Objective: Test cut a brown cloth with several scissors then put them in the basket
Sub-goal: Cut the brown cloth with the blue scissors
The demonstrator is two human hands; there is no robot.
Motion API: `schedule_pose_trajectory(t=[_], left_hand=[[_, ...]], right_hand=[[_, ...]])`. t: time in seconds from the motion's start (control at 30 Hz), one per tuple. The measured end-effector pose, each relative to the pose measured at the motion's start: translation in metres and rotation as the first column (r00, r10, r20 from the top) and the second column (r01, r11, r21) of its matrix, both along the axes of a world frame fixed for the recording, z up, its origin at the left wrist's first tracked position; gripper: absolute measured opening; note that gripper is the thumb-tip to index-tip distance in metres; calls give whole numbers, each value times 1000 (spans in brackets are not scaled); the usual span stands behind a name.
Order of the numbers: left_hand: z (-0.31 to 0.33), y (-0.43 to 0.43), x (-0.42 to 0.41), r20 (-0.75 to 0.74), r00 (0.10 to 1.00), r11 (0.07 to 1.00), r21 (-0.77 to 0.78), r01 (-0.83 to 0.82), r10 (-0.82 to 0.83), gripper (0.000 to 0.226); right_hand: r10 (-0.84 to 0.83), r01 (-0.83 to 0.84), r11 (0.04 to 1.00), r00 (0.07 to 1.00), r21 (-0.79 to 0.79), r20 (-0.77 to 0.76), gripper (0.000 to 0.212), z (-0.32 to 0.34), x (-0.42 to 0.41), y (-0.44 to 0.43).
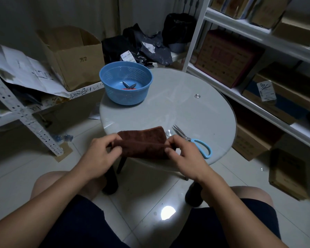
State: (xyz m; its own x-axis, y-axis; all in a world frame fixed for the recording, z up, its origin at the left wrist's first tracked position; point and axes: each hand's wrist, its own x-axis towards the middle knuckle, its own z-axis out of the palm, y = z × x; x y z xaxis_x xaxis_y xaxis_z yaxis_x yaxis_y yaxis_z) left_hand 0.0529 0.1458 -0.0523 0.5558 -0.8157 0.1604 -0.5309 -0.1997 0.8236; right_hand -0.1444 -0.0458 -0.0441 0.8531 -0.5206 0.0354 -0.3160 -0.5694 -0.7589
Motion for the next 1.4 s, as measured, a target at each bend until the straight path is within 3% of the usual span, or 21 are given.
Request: schedule_pose_trajectory(t=[0.1, 0.17, 0.33, 0.4, 0.47, 0.53, 0.6, 0.67, 0.73, 0.87, 0.9, 1.0, 1.07, 1.17, 1.27, 1.4], left_hand=[[-4, -21, 4, -169, 960, 974, 22, -224, 224, 23], [-7, -34, 6, -212, 921, 945, 74, -319, 328, 29], [-8, -56, 11, 5, 868, 843, 240, -482, 496, 23], [-11, -54, 11, 163, 863, 819, 274, -505, 478, 18], [-12, -47, 8, 365, 844, 853, 200, -482, 392, 29], [-9, -43, 1, 559, 789, 944, 33, -328, 255, 30], [-9, -43, -2, 657, 754, 994, 68, -89, 22, 26], [-15, -48, -3, 605, 777, 966, 258, 15, -174, 30], [-19, -53, 0, 503, 841, 943, 333, 23, -198, 34], [-9, -56, 15, 397, 917, 968, 209, -139, 46, 21], [-5, -55, 23, 376, 922, 950, 240, -199, 99, 23], [8, -53, 36, 203, 969, 813, 535, -232, 143, 59], [13, -52, 33, 64, 978, 754, 627, -195, 200, 57], [14, -49, 26, -98, 958, 758, 636, -148, 269, 40], [16, -47, 18, -181, 916, 777, 602, -184, 357, 34], [22, -43, 0, -420, 811, 887, 395, -241, 407, 15]], right_hand=[[-129, 125, 983, 991, 137, 24, 7, 3, 25, -9], [-221, 219, 967, 975, 134, -4, 6, -4, 45, -17], [-382, 385, 915, 923, 118, -54, 16, -22, 81, -29], [-358, 357, 934, 924, -30, -138, 26, -24, 86, -30], [-371, 359, 928, 915, -105, -156, 33, -21, 80, -30], [-461, 447, 884, 883, -133, -92, 32, -17, 64, -35], [-554, 528, 823, 828, -210, -89, 26, -17, 41, -39], [-575, 510, 805, 796, -303, -189, 26, -17, 20, -40], [-573, 463, 805, 768, -371, -286, 31, -17, 7, -38], [-596, 453, 788, 733, -417, -328, 35, -16, -9, -37], [-593, 447, 789, 732, -420, -335, 36, -16, -12, -38], [-589, 429, 798, 707, -424, -391, 38, -15, -15, -42], [-582, 419, 806, 686, -417, -436, 31, -10, -12, -46], [-573, 425, 816, 683, -392, -453, 22, -1, -12, -44], [-569, 484, 820, 749, -305, -341, 29, 8, -15, -33], [-439, 431, 899, 881, -81, -178, 26, 21, -11, 0]])
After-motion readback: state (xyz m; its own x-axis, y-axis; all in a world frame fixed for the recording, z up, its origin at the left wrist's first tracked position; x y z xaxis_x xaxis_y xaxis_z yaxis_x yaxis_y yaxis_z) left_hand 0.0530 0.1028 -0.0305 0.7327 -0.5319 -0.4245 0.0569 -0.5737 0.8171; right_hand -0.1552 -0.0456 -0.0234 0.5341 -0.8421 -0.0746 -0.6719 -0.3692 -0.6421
